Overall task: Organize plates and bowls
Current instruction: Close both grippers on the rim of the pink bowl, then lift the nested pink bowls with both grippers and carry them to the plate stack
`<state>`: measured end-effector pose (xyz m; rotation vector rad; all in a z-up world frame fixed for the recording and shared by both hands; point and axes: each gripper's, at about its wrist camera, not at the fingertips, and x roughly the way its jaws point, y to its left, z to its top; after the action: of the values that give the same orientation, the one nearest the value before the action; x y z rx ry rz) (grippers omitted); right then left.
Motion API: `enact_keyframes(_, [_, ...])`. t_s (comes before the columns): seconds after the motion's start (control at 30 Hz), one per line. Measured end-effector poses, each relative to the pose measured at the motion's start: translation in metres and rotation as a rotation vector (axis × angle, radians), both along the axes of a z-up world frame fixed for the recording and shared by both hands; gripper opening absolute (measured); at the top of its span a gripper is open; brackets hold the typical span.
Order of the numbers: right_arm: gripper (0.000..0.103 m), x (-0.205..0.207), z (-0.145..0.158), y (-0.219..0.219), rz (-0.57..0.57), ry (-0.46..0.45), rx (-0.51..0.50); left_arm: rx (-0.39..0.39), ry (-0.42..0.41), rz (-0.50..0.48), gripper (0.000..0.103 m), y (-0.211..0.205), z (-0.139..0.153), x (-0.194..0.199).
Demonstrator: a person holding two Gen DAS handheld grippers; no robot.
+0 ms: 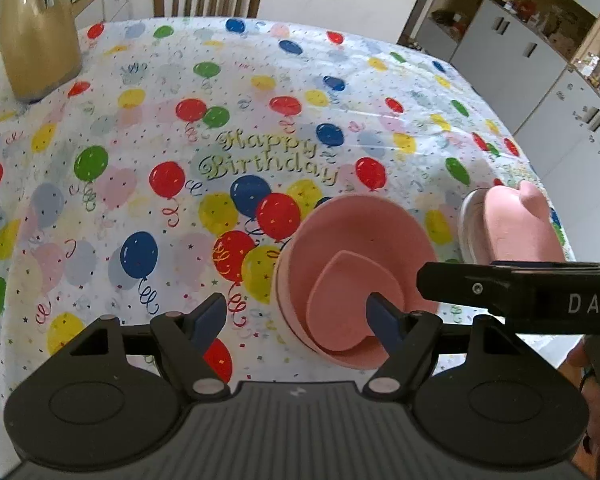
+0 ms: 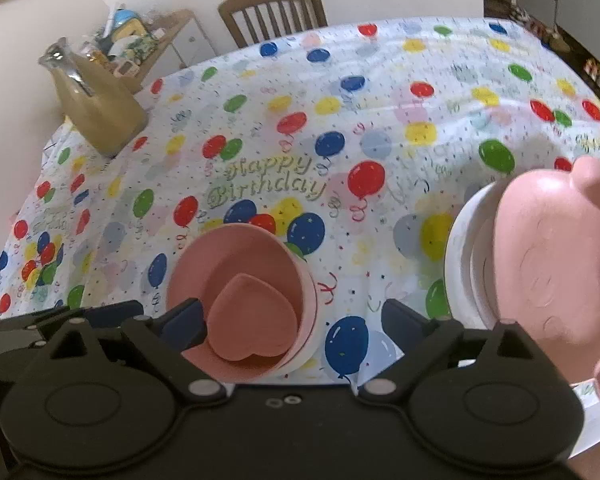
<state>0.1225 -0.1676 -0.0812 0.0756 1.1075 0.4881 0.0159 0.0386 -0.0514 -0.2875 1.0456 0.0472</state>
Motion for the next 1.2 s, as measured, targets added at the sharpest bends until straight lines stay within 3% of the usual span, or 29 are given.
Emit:
enact_keyframes(0.17, [0.086,0.009,-0.016,0.0,-0.052,0.036,-0.008,-0.043,0.033,0.049,0.077,0.011,-0.014,0.005])
enact_keyframes(0.33, [0.079,0.011,-0.025,0.005,-0.035,0.049,-0.015,-0.057,0.044,0.082,0.077,0.017,-0.024,0.01])
enact_keyframes(0.57, [0.056,0.016,-0.037,0.01,-0.033,0.105,0.02,-0.078,0.055,0.097,0.075,0.021,-0.032,0.015])
enact_keyframes(0.77, [0.046,0.017,-0.044,0.016,-0.022,0.116,-0.003,-0.096,0.074,0.081,0.06,0.018,-0.039,0.019])
enact_keyframes(0.9, [0.041,0.017,-0.047,0.019,-0.012,0.121,-0.012,-0.108,0.084,0.057,0.043,0.014,-0.041,0.022])
enact_keyframes(1.07, [0.035,0.017,-0.047,0.019,-0.02,0.117,-0.025,-0.112,0.077,0.036,0.034,0.011,-0.039,0.023])
enact_keyframes(1.2, [0.03,0.016,-0.046,0.019,-0.024,0.113,-0.039,-0.104,0.075,0.026,0.033,0.008,-0.039,0.024])
